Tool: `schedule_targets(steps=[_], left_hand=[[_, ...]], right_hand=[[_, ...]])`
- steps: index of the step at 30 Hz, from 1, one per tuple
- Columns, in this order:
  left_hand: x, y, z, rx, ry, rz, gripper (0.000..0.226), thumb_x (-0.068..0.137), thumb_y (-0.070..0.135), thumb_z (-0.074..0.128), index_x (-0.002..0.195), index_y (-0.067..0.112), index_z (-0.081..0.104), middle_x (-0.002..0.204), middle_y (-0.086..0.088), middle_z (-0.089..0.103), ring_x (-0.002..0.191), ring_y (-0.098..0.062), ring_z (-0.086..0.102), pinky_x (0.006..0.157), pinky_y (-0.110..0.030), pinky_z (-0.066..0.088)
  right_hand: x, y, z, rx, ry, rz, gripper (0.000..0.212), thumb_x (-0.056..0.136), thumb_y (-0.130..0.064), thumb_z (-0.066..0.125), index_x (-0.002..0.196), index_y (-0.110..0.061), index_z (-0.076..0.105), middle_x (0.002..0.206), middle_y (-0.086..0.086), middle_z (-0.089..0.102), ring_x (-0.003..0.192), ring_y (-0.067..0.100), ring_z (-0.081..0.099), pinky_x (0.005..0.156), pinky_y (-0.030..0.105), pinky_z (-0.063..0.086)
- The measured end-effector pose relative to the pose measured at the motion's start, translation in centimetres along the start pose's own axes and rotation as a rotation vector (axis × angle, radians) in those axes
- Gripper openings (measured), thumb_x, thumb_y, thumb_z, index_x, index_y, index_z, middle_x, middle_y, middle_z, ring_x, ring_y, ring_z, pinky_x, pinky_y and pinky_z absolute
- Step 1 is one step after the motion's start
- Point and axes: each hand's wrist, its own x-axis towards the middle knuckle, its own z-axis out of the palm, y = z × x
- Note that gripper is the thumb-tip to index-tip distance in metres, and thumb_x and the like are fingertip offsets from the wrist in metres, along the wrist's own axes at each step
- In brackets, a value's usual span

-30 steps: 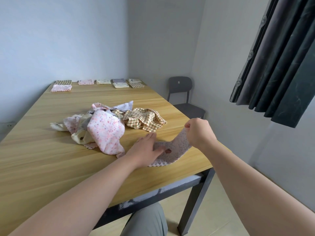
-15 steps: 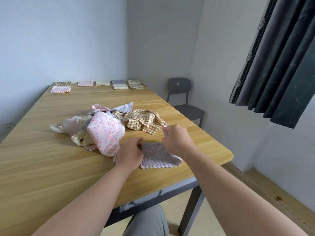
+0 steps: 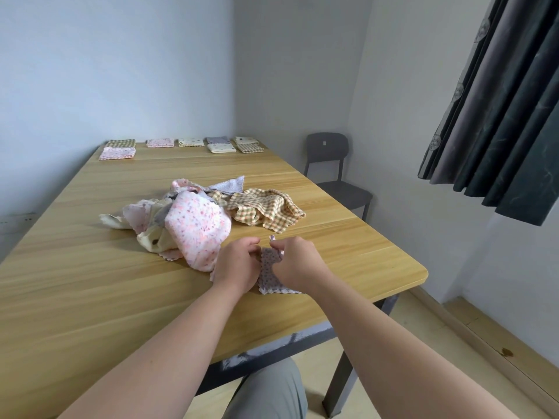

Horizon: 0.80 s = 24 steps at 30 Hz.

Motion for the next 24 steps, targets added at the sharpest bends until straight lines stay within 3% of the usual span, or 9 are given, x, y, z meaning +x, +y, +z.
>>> schedule_targets(steps=[3, 6, 10, 14, 17, 19, 21, 23, 24], left_hand=[[0.1, -0.1, -0.1, -0.021, 0.003, -0.013, 0.047, 0.09, 0.003, 0.053, 0.129, 0.025, 0.068, 0.116, 0.009, 0.074, 0.114, -0.01, 0.067, 0.101, -0.045, 0.051], [0.0, 0.0, -0.2, -0.057, -0.006, -0.03, 0.047, 0.09, 0.001, 0.055, 0.129, 0.023, 0.068, 0.118, 0.005, 0.074, 0.113, -0.011, 0.067, 0.103, -0.043, 0.05], [0.0, -0.2, -0.1, -0.077, -0.009, -0.039, 0.046, 0.089, 0.003, 0.055, 0.127, 0.025, 0.069, 0.117, 0.008, 0.074, 0.111, -0.011, 0.067, 0.104, -0.046, 0.049], [0.0, -0.1, -0.1, -0.109, -0.018, -0.037, 0.047, 0.088, 0.0, 0.054, 0.126, 0.023, 0.069, 0.119, 0.006, 0.073, 0.112, -0.011, 0.066, 0.103, -0.038, 0.049], [-0.1, 0.1, -0.2, -0.104, -0.004, -0.037, 0.05, 0.087, -0.002, 0.053, 0.127, 0.023, 0.069, 0.121, 0.005, 0.073, 0.114, -0.01, 0.065, 0.1, -0.033, 0.049], [-0.1, 0.2, -0.3, -0.106, 0.019, -0.025, 0.05, 0.089, -0.003, 0.049, 0.128, 0.022, 0.068, 0.122, 0.004, 0.072, 0.116, -0.011, 0.064, 0.098, -0.03, 0.048], [-0.3, 0.4, -0.5, -0.099, 0.047, 0.013, 0.043, 0.097, 0.004, 0.048, 0.131, 0.023, 0.066, 0.126, 0.004, 0.07, 0.11, -0.011, 0.064, 0.09, -0.025, 0.045], [-0.6, 0.7, -0.6, -0.075, 0.044, 0.104, 0.037, 0.103, 0.017, 0.049, 0.134, 0.027, 0.065, 0.133, 0.005, 0.066, 0.094, -0.004, 0.063, 0.085, -0.022, 0.043], [-0.8, 0.8, -0.6, -0.064, 0.012, 0.163, 0.035, 0.104, 0.022, 0.049, 0.136, 0.029, 0.063, 0.139, 0.008, 0.062, 0.099, -0.002, 0.062, 0.089, -0.02, 0.041]], right_hand=[[0.2, -0.5, 0.4, -0.018, -0.019, -0.015, 0.057, 0.091, -0.003, 0.05, 0.145, -0.02, 0.053, 0.119, 0.011, 0.068, 0.074, 0.019, 0.054, 0.052, 0.025, 0.044], [0.4, -0.7, 0.8, -0.048, -0.035, -0.031, 0.052, 0.091, -0.004, 0.051, 0.14, -0.018, 0.059, 0.108, 0.013, 0.07, 0.077, 0.023, 0.057, 0.055, 0.025, 0.048], [0.7, -0.5, 1.5, -0.007, -0.05, -0.025, 0.035, 0.09, -0.006, 0.051, 0.12, -0.014, 0.069, 0.09, 0.013, 0.069, 0.067, 0.024, 0.057, 0.045, 0.024, 0.039], [0.7, -0.3, 1.9, 0.006, -0.045, -0.05, 0.036, 0.092, -0.01, 0.051, 0.124, -0.018, 0.065, 0.085, 0.006, 0.065, 0.071, 0.024, 0.058, 0.047, 0.025, 0.039], [0.7, -0.4, 1.8, 0.111, -0.021, -0.024, 0.044, 0.099, -0.019, 0.046, 0.141, -0.023, 0.056, 0.114, 0.006, 0.071, 0.073, 0.016, 0.061, 0.047, 0.019, 0.038], [0.9, -0.2, 1.4, 0.195, 0.074, 0.032, 0.048, 0.101, -0.02, 0.043, 0.149, -0.02, 0.048, 0.133, 0.007, 0.065, 0.069, 0.01, 0.056, 0.051, 0.018, 0.038], [0.8, 0.3, 0.9, 0.171, 0.203, 0.046, 0.046, 0.102, -0.018, 0.04, 0.146, -0.018, 0.051, 0.129, 0.009, 0.067, 0.077, 0.015, 0.062, 0.057, 0.022, 0.045], [0.8, 1.2, 0.6, 0.026, 0.274, 0.018, 0.045, 0.102, -0.017, 0.04, 0.146, -0.017, 0.052, 0.134, 0.007, 0.063, 0.105, 0.024, 0.065, 0.076, 0.032, 0.054], [1.0, 1.7, 0.7, -0.069, 0.267, -0.012, 0.046, 0.103, -0.017, 0.039, 0.147, -0.016, 0.05, 0.141, 0.006, 0.058, 0.123, 0.026, 0.057, 0.092, 0.038, 0.053]])
